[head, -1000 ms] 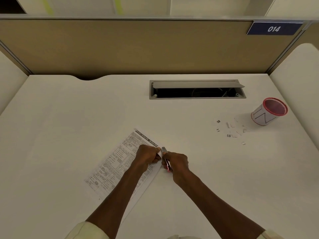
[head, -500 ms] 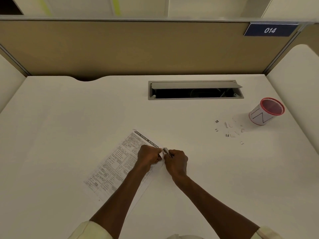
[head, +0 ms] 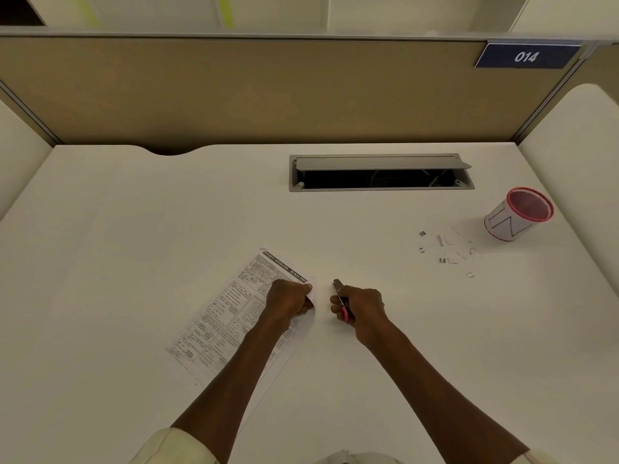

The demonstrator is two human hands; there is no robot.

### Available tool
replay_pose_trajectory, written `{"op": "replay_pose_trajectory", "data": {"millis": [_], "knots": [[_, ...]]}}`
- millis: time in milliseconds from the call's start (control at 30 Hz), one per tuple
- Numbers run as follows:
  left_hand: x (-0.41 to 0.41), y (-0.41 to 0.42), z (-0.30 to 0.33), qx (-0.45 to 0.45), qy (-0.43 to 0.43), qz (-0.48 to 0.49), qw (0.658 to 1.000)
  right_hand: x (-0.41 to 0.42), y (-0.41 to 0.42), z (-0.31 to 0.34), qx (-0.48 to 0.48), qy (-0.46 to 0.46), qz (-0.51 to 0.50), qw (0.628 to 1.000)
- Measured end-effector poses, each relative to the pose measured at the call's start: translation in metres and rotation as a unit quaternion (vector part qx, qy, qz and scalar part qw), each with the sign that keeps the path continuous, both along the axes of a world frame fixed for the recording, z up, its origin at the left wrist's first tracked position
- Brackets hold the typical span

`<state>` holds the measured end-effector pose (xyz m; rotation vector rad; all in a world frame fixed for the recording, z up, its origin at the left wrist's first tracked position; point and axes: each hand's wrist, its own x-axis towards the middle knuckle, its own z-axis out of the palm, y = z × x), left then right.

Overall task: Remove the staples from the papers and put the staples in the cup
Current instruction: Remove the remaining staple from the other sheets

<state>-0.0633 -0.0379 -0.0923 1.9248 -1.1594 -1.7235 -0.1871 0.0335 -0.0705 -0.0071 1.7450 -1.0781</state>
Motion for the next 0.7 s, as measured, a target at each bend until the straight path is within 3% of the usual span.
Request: {"op": "replay_pose_trajectory", "data": {"millis": [200, 367, 500, 700], "knots": [[0.001, 0.0, -0.002, -0.001, 0.01, -0.006, 1.0, -0.003, 0.002, -0.005, 0.014, 0.017, 0.051, 0.998], [0.002, 0.001, -0.003, -0.002, 0.009, -0.004, 1.0, -0.006, 0.002, -0.003, 0.011, -0.037, 0.063, 0.997], [0.002, 0.0, -0.004, 0.002, 0.01, -0.002, 1.0, -0.01, 0.001, 0.002, 0.0, 0.033, 0.109, 0.993], [0.003, -0.001, -0.003, 0.015, 0.027, 0.004, 1.0, -0.017, 0.002, 0.004, -0.011, 0.052, 0.13, 0.99]]}}
